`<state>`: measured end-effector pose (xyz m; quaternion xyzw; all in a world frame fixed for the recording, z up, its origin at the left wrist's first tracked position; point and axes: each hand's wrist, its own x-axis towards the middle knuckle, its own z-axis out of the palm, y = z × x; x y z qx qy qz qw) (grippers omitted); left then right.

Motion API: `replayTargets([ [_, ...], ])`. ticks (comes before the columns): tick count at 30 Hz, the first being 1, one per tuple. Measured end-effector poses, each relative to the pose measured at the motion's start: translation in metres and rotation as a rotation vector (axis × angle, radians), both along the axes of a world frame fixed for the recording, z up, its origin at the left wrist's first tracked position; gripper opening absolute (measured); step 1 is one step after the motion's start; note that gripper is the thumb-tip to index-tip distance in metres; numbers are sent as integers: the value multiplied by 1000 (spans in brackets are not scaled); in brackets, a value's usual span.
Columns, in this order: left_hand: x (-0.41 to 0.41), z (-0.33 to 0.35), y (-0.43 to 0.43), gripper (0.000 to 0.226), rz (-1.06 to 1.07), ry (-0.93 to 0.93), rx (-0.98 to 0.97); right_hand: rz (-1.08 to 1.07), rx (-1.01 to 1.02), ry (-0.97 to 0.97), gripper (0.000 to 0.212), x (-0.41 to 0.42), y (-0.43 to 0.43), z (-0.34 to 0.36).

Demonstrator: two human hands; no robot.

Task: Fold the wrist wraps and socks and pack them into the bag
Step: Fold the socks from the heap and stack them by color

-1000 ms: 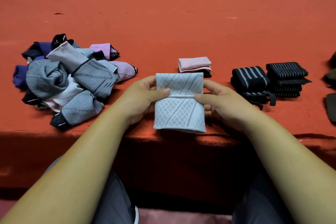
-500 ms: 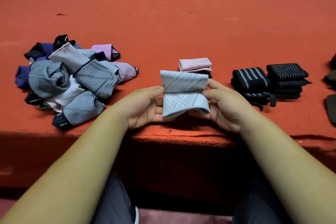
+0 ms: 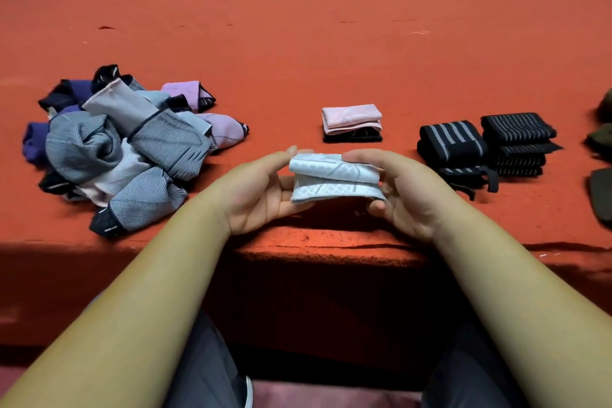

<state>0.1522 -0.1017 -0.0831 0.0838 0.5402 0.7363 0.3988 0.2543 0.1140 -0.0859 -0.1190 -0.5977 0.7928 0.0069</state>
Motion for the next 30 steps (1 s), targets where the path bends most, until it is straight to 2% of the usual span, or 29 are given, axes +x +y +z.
replayTargets([
  [5, -3, -1, 0, 38, 22, 105, -18, -17, 67, 78, 44, -2, 0, -2],
  [7, -3, -2, 0, 40, 33, 126, -18, -67, 131, 83, 58, -4, 1, -4],
  [9, -3, -5, 3, 39, 49, 169, -9, -119, 167, 86, 63, -6, 0, -6],
  [15, -8, -12, 11, 41, 130, 245, 12, -213, 273, 68, 14, -11, -4, -7],
  [19, -9, -13, 19, 39, 297, 283, -83, -280, 488, 56, 7, -13, -5, -8],
  [22, -9, -15, 27, 24, 387, 356, -222, -314, 576, 80, 9, -18, -5, -12],
  [26, -15, -22, 38, 21, 427, 537, -444, -371, 730, 82, 13, -26, -1, -16],
  [30, -22, -24, 43, 28, 356, 513, -389, -390, 765, 85, 13, -36, 6, -23],
])
